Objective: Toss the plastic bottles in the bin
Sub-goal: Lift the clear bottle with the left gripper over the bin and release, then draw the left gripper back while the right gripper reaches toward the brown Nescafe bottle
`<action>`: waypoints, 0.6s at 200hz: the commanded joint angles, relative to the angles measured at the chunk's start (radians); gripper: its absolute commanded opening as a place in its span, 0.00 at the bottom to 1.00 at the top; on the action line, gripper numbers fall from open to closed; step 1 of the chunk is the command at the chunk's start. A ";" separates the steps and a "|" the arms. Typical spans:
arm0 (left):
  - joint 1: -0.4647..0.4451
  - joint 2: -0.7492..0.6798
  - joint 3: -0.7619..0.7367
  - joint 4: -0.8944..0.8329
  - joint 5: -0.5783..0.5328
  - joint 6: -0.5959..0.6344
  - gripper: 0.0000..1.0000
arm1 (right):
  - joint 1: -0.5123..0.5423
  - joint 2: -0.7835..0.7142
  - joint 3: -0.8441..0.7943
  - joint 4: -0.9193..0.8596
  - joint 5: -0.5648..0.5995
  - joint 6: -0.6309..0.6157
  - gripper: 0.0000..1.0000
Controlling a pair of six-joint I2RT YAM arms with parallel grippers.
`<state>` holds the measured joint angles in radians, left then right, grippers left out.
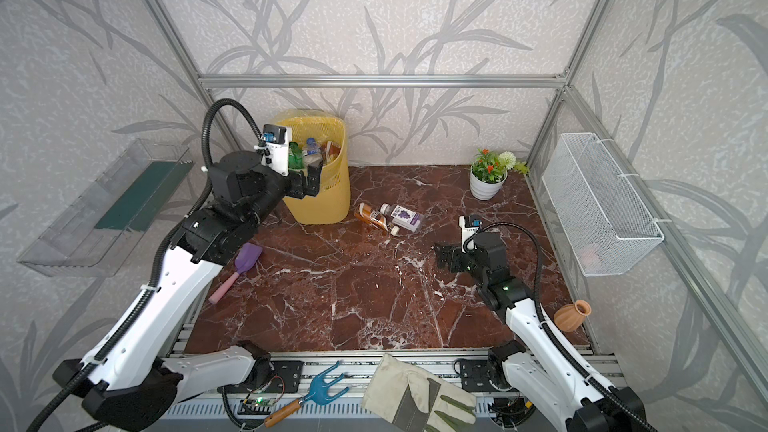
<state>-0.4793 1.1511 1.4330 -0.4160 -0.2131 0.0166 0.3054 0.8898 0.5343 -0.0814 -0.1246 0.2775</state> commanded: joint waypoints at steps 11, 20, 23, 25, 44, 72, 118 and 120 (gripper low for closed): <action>-0.034 -0.124 -0.158 0.088 -0.059 -0.082 1.00 | -0.003 0.032 0.064 -0.017 -0.050 -0.059 0.95; -0.035 -0.155 -0.200 0.091 -0.069 -0.108 0.99 | -0.002 0.052 0.082 -0.024 -0.059 -0.069 0.95; -0.037 -0.159 -0.214 0.089 -0.072 -0.114 0.99 | 0.000 0.060 0.089 -0.028 -0.063 -0.072 0.94; -0.036 -0.166 -0.222 0.089 -0.074 -0.119 0.99 | 0.000 0.064 0.093 -0.030 -0.064 -0.075 0.94; -0.037 -0.206 -0.298 0.075 -0.098 -0.171 0.99 | 0.012 0.123 0.144 -0.056 -0.072 -0.106 0.93; -0.037 -0.249 -0.385 0.048 -0.132 -0.246 0.99 | 0.053 0.215 0.232 -0.102 -0.041 -0.173 0.93; -0.034 -0.292 -0.484 0.006 -0.267 -0.396 0.99 | 0.150 0.390 0.385 -0.138 0.048 -0.300 0.99; -0.034 -0.293 -0.488 0.006 -0.270 -0.397 0.99 | 0.153 0.399 0.393 -0.138 0.050 -0.304 0.99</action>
<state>-0.5152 0.8890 0.9836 -0.3882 -0.3664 -0.2577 0.4164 1.2163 0.8536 -0.1795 -0.1291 0.0742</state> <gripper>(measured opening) 0.991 0.990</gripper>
